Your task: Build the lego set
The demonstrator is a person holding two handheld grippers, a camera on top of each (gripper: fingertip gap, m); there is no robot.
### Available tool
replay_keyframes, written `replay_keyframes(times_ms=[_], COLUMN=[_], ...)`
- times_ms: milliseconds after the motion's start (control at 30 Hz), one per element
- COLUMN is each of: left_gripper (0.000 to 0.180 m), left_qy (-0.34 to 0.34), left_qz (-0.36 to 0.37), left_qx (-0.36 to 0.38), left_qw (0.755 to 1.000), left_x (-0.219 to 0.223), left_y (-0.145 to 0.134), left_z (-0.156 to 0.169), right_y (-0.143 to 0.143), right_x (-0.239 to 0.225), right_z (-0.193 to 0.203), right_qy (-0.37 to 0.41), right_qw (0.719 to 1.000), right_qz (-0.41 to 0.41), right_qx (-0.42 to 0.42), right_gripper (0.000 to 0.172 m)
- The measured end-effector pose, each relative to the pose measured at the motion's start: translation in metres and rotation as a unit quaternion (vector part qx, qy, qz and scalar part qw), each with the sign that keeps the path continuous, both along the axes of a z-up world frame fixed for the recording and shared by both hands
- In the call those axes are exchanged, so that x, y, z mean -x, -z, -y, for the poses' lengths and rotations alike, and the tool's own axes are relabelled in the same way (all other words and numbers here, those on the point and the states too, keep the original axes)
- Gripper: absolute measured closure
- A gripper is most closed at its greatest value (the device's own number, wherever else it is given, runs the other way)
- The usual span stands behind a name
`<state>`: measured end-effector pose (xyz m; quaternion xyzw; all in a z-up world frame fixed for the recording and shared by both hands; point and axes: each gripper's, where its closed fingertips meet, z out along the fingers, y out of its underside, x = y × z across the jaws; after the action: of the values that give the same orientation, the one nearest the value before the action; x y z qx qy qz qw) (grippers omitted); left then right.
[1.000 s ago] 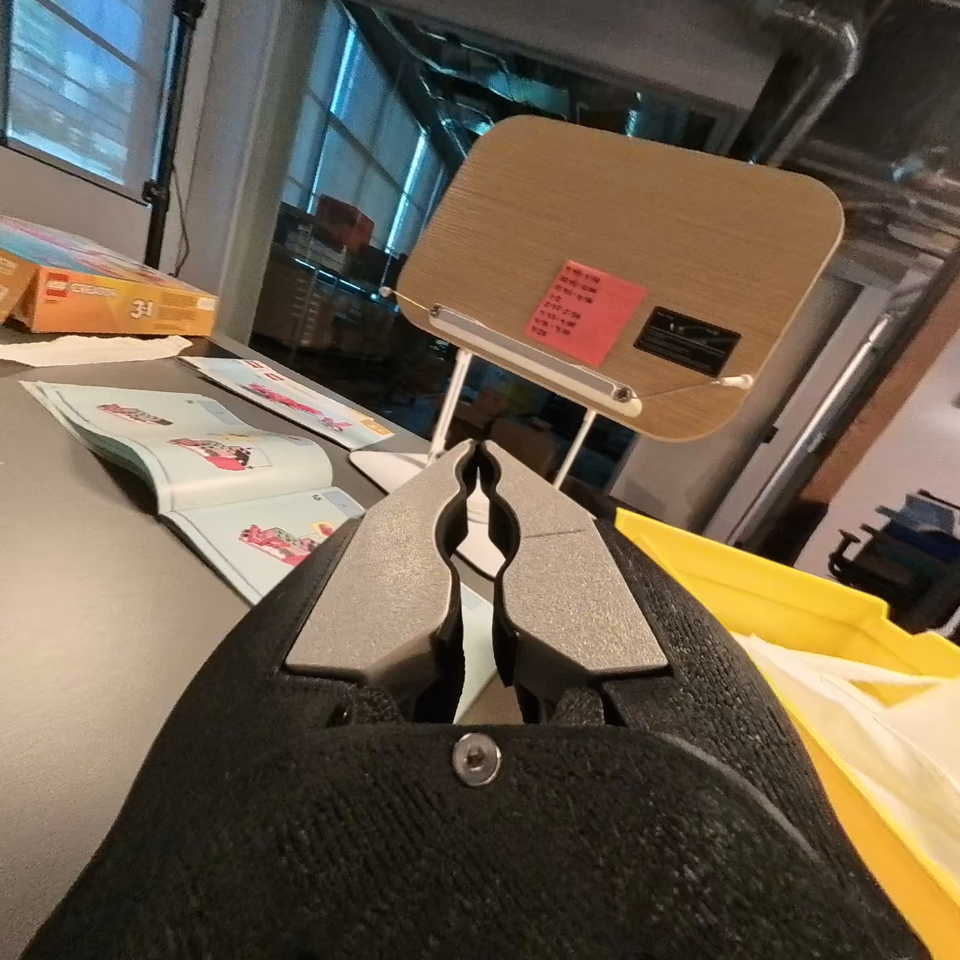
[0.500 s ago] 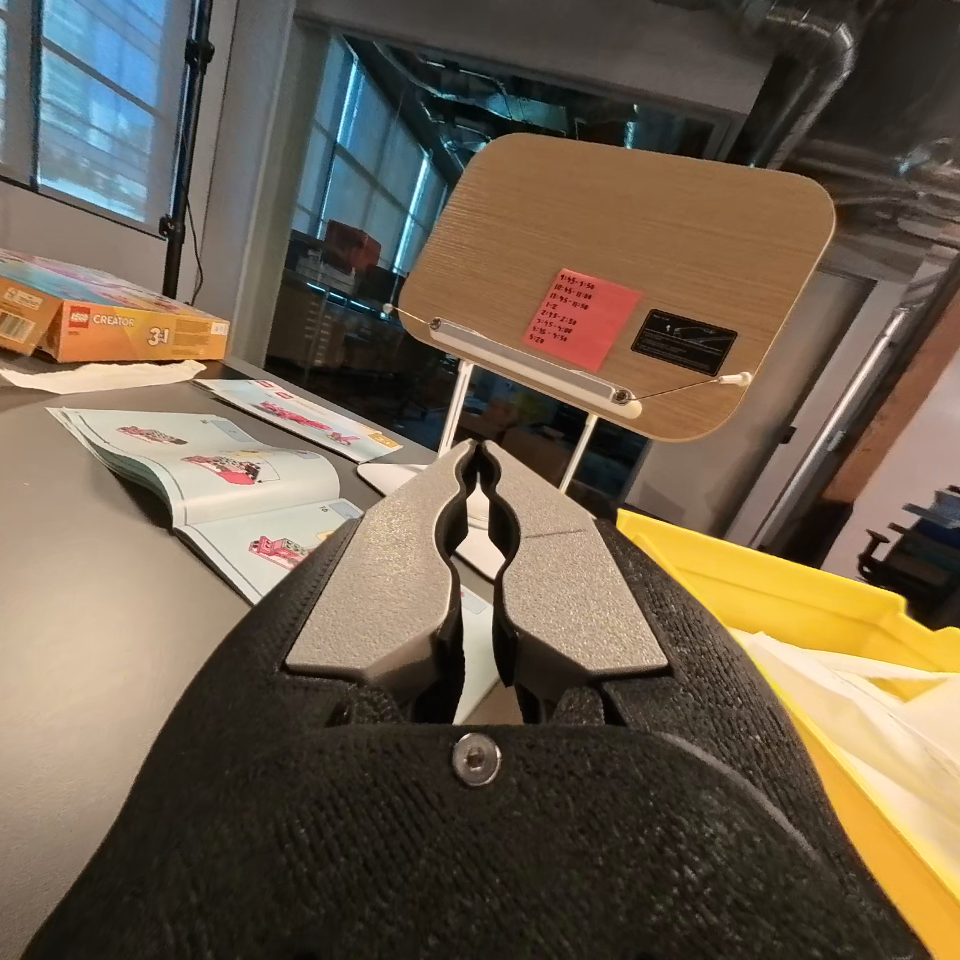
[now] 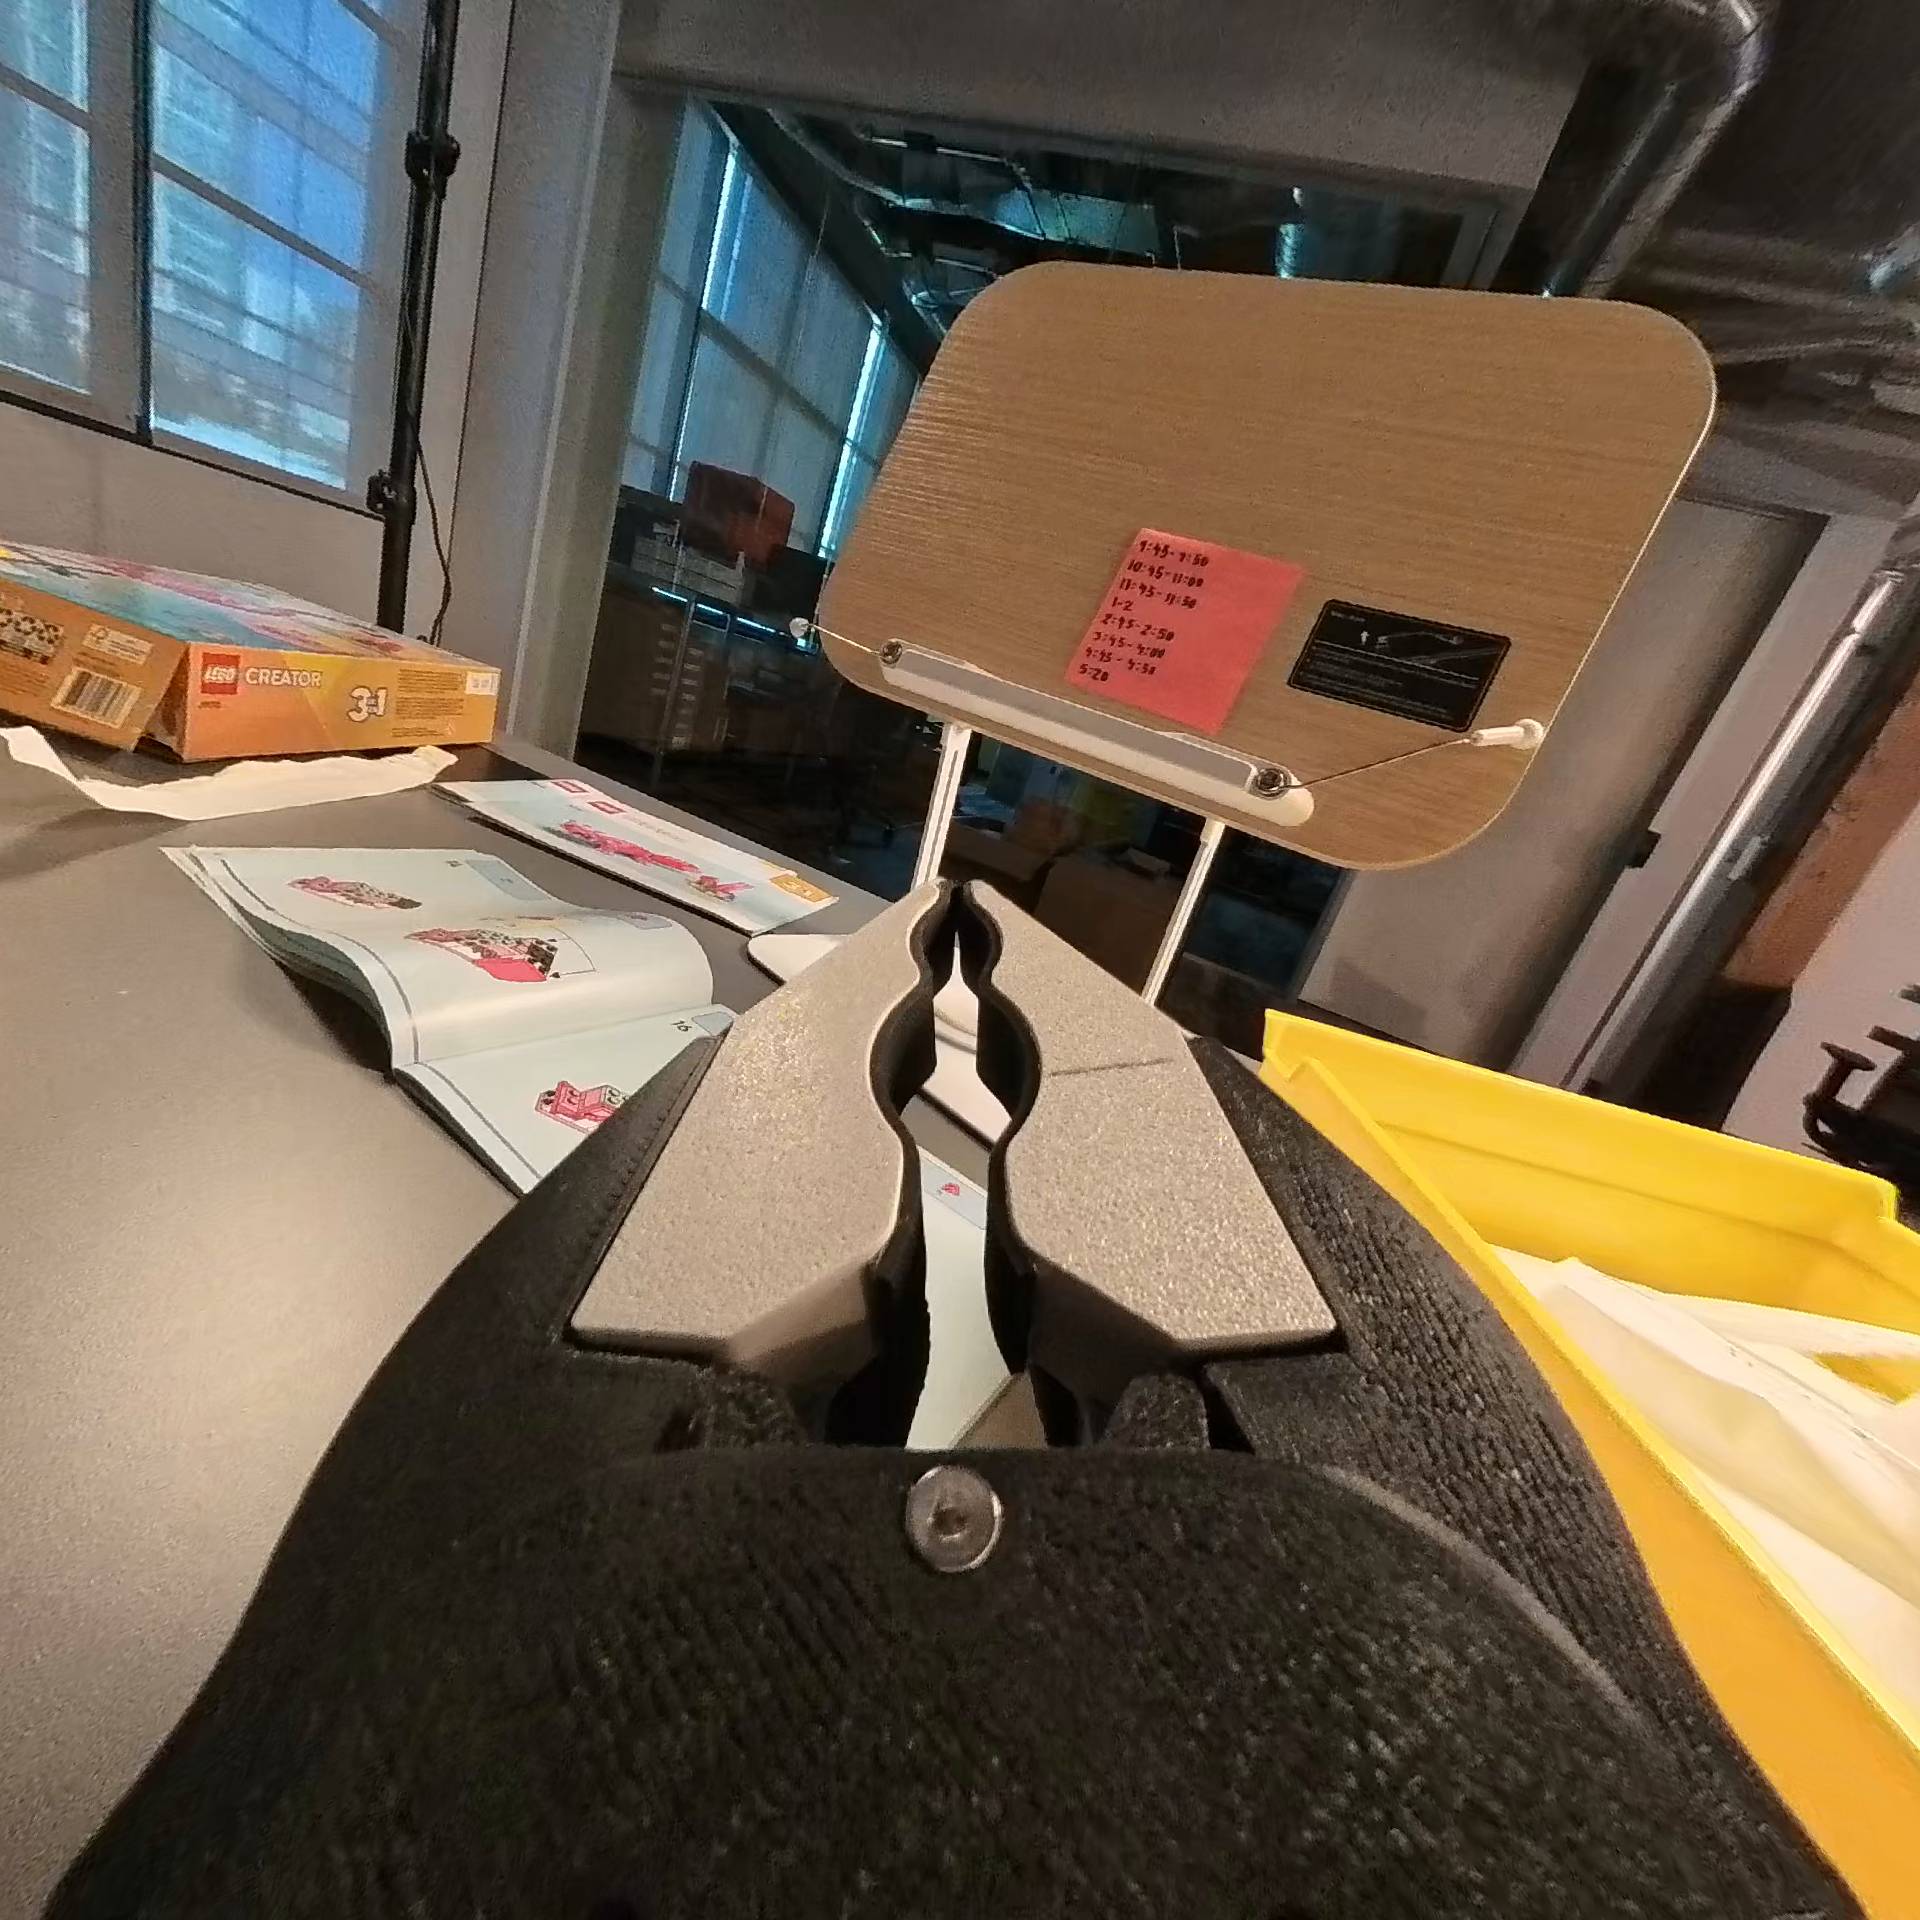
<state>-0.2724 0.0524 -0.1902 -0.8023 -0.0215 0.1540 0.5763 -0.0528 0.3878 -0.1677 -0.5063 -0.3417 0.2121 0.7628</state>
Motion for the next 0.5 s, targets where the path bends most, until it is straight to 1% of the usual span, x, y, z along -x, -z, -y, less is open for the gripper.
replay_keyframes(times_ms=[67,100,133,200,333,500], left_gripper=[0.132,0.141,0.154,0.172,0.175,0.176], left_qy=[-0.005,-0.004,0.003,0.015,-0.002,0.005], left_qz=[0.019,0.019,0.017,0.011,-0.032,-0.014], left_qx=[0.043,0.059,0.07,0.075,0.093,0.097], left_qw=[0.999,0.998,0.997,0.997,0.995,0.995], left_x=[0.006,0.007,0.005,-0.001,0.001,-0.011], left_y=[0.016,0.022,0.026,0.03,0.03,0.031], left_z=[0.002,0.003,0.003,0.002,0.002,0.004], right_y=[0.0,0.0,0.0,0.001,0.001,0.002], right_x=[0.0,-0.001,-0.001,0.0,0.0,0.0], right_z=[0.0,0.001,0.001,0.001,0.0,-0.001], right_qy=[-0.001,-0.001,-0.002,-0.002,-0.001,-0.001], right_qw=[1.0,1.0,1.0,1.0,1.0,1.0], right_qz=[-0.001,-0.002,-0.002,-0.001,0.0,0.002], right_qx=[0.001,0.002,0.003,0.004,0.006,0.008], right_gripper=[0.172,0.172,0.172,0.172,0.172,0.172])
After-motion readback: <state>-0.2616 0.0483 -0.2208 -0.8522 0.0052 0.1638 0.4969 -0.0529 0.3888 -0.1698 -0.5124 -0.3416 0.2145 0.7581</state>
